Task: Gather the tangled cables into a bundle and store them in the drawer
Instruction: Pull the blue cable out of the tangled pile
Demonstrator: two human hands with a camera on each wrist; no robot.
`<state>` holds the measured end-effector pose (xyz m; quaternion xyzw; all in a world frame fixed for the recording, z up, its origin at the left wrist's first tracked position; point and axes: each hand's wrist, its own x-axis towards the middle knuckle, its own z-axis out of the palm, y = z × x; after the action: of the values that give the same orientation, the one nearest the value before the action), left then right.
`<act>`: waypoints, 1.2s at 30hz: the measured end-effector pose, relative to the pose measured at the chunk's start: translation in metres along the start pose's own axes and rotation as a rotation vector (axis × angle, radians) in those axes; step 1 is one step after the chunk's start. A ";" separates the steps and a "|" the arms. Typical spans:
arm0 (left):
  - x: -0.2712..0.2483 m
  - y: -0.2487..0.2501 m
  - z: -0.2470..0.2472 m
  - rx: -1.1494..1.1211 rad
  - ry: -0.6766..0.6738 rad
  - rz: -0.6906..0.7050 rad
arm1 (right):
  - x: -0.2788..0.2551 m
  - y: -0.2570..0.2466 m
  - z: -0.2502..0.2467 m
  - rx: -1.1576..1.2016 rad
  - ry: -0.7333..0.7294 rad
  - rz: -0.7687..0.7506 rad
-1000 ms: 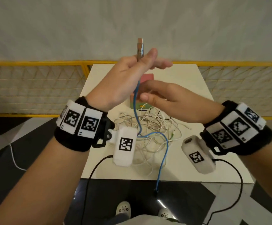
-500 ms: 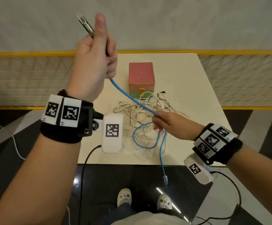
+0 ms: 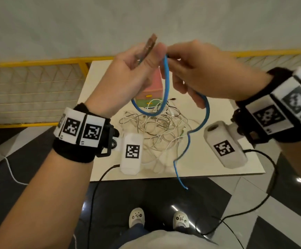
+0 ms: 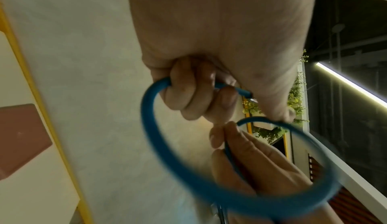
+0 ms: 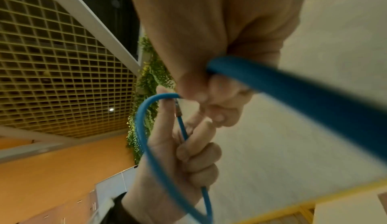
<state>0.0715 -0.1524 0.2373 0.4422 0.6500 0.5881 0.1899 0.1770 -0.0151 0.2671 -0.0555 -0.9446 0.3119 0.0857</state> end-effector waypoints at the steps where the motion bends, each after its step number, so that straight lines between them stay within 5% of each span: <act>1: -0.001 0.003 0.001 0.051 -0.034 0.020 | 0.000 -0.002 -0.002 -0.046 -0.020 0.010; 7: -0.004 -0.006 -0.022 0.600 -0.218 -0.040 | -0.015 0.027 0.028 -0.079 -0.182 0.116; 11: -0.007 -0.023 -0.034 0.522 0.019 0.024 | -0.029 0.053 0.056 -0.123 -0.366 0.185; 16: -0.014 -0.031 -0.029 0.549 -0.058 -0.068 | -0.047 0.048 0.078 0.245 -0.732 0.348; 22: -0.017 -0.038 -0.008 0.235 -0.055 -0.161 | -0.031 0.057 0.074 -0.277 -0.435 0.113; 28: -0.012 -0.057 0.030 0.213 -0.179 -0.164 | -0.011 0.048 0.083 0.174 -0.333 -0.020; 32: -0.001 -0.065 0.035 0.101 0.027 -0.208 | -0.004 0.063 0.111 0.518 -0.287 0.042; 36: 0.010 -0.076 0.023 -0.128 0.240 -0.153 | -0.013 0.115 0.150 0.150 -0.451 0.048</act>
<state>0.0571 -0.1249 0.1635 0.3050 0.6609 0.6608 0.1831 0.1666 -0.0120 0.0777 -0.0001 -0.9124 0.3878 -0.1310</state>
